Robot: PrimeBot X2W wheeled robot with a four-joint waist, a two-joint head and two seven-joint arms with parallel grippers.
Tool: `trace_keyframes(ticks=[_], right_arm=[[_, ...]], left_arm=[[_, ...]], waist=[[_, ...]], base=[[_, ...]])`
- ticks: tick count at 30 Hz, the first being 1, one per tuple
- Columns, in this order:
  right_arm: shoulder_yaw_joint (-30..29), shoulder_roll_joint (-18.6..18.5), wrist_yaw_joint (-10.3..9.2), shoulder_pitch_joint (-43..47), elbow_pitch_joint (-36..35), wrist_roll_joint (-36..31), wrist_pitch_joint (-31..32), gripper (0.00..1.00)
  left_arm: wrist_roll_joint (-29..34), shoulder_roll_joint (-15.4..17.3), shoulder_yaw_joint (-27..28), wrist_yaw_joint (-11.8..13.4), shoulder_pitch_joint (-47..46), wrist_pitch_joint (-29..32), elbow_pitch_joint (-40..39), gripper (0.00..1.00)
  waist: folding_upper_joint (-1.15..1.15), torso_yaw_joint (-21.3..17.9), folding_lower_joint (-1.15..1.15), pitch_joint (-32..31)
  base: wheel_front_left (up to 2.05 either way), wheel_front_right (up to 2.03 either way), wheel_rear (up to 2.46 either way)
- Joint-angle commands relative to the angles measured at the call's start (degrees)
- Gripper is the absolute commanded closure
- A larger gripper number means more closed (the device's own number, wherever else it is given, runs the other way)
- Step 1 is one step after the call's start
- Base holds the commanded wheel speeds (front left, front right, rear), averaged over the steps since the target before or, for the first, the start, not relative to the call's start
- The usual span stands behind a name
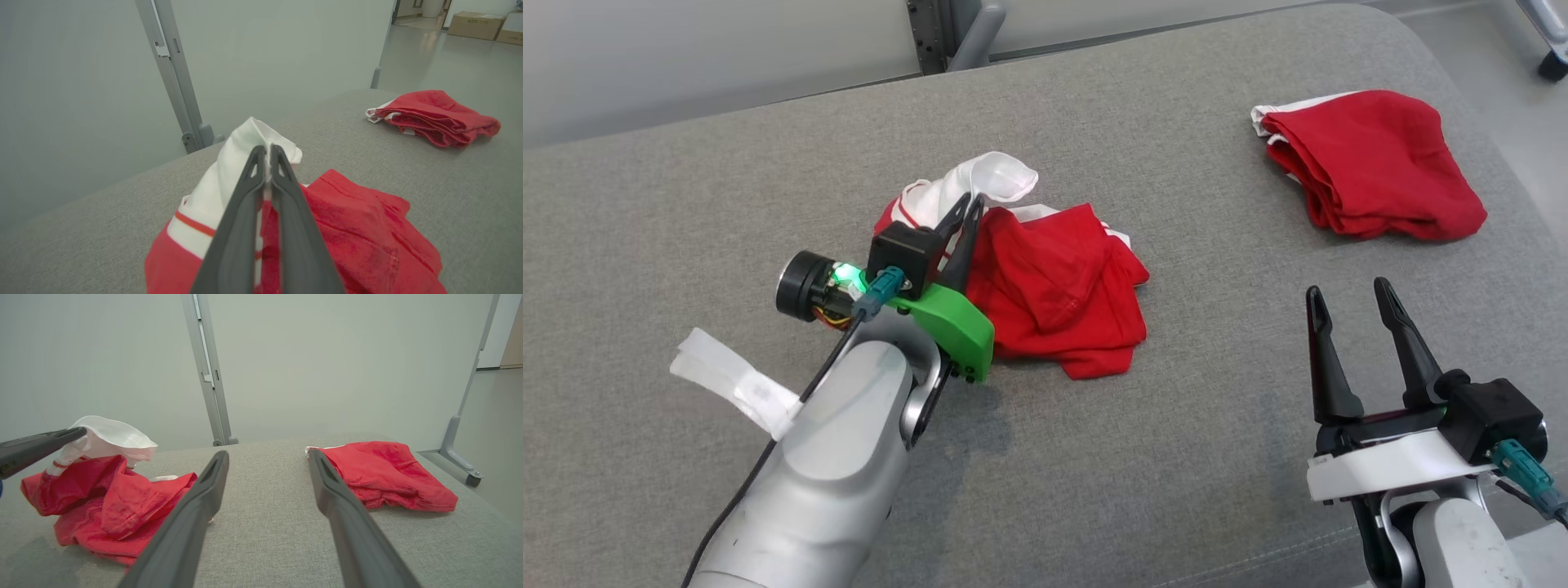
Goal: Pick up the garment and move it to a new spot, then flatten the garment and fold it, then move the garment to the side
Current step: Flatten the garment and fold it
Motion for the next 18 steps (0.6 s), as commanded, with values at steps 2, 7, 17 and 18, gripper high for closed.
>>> trace_keyframes(ticks=[2,7,17,18], right_arm=[[0.05,-0.02,-0.11,0.55,0.16,-0.51,-0.18,0.0],[0.01,-0.02,-0.11,0.96,0.12,-0.76,-0.18,0.0],[-0.45,-0.02,-0.11,1.61,0.0,-0.98,-0.18,0.0],[-0.41,-0.02,-0.11,1.65,0.06,-1.03,-0.18,0.0]], left_arm=[[-1.82,0.23,1.27,1.69,-1.07,-0.51,-3.92,1.0],[-2.5,2.62,7.52,6.03,0.84,-0.46,-11.58,1.0],[-5.77,9.42,21.61,11.02,12.77,-0.42,-17.82,1.0],[-6.01,9.63,22.84,11.23,14.26,-0.42,-17.68,1.0]], waist=[[0.18,1.6,0.0,-1.51],[0.18,3.1,0.0,-2.7],[0.18,5.89,0.0,-2.92],[0.18,6.17,0.0,-2.9]], base=[[0.0,0.0,0.0],[0.0,0.0,0.0],[0.0,0.0,0.0],[0.0,0.0,0.0]])
